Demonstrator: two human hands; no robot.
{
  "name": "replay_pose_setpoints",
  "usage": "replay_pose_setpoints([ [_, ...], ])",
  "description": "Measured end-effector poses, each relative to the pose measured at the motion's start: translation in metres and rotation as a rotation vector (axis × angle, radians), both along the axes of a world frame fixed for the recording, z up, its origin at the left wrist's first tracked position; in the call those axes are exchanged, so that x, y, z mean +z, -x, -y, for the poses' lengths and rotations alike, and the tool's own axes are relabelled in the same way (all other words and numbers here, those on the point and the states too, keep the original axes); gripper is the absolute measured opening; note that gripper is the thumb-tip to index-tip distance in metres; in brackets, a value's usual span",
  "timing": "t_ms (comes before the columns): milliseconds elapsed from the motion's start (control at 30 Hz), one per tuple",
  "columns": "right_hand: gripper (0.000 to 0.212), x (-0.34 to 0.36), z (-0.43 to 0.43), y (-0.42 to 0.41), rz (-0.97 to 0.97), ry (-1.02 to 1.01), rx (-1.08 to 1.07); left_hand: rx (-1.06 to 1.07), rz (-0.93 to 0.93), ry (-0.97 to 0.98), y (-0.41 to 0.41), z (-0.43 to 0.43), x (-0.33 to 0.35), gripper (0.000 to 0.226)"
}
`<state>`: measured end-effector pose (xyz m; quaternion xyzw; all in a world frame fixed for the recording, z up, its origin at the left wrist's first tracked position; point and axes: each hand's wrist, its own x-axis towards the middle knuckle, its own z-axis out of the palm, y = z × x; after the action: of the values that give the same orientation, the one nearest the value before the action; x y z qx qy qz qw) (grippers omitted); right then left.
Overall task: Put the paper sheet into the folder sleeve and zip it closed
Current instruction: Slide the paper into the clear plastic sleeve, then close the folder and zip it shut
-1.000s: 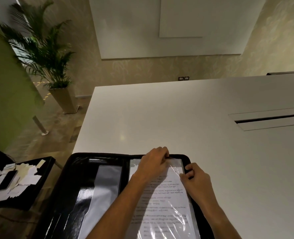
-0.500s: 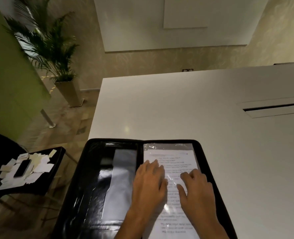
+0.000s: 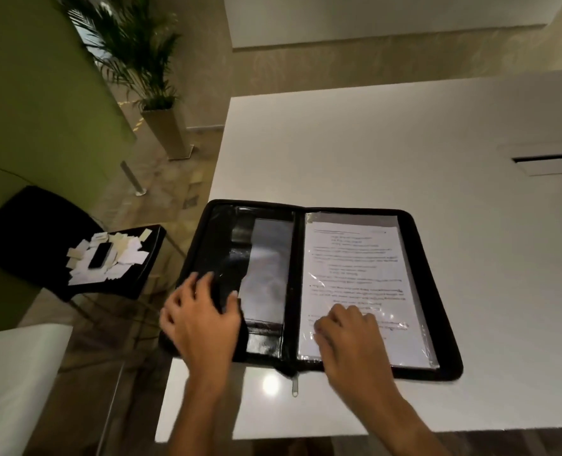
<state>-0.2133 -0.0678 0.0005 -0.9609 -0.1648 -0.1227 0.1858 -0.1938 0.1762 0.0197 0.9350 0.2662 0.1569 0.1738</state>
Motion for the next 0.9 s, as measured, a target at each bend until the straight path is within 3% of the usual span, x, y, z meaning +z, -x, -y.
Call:
replay_pose_setpoints([
  [133,0.007,-0.006,-0.012,0.021,-0.031,-0.083,0.157,0.144,-0.106,0.210,0.015,-0.039,-0.001,0.080],
  [233,0.016,-0.010,-0.020,0.034,-0.044,-0.098,0.213,0.192,0.005,0.453,0.019,-0.055,0.010,0.072],
  [367,0.030,-0.005,-0.021,0.040,-0.187,-0.252,0.183,0.169,0.230,0.505,0.021,-0.057,0.050,0.049],
  [500,0.035,0.019,-0.011,0.035,-0.289,-0.532,0.113,-0.005,0.484,0.596,0.019,-0.034,0.097,0.033],
  [633,0.053,0.056,0.010,0.030,-0.313,-0.898,0.012,-0.268,0.640,0.846,0.016,0.020,0.126,0.030],
  [733,0.066,0.080,0.027,0.031,-0.313,-1.099,0.031,-0.407,0.616,0.928,0.022,0.068,0.135,0.034],
  [900,0.083,0.098,0.050,0.040,-0.233,-1.223,0.075,-0.661,0.472,0.972,0.028,0.113,0.122,0.038],
])
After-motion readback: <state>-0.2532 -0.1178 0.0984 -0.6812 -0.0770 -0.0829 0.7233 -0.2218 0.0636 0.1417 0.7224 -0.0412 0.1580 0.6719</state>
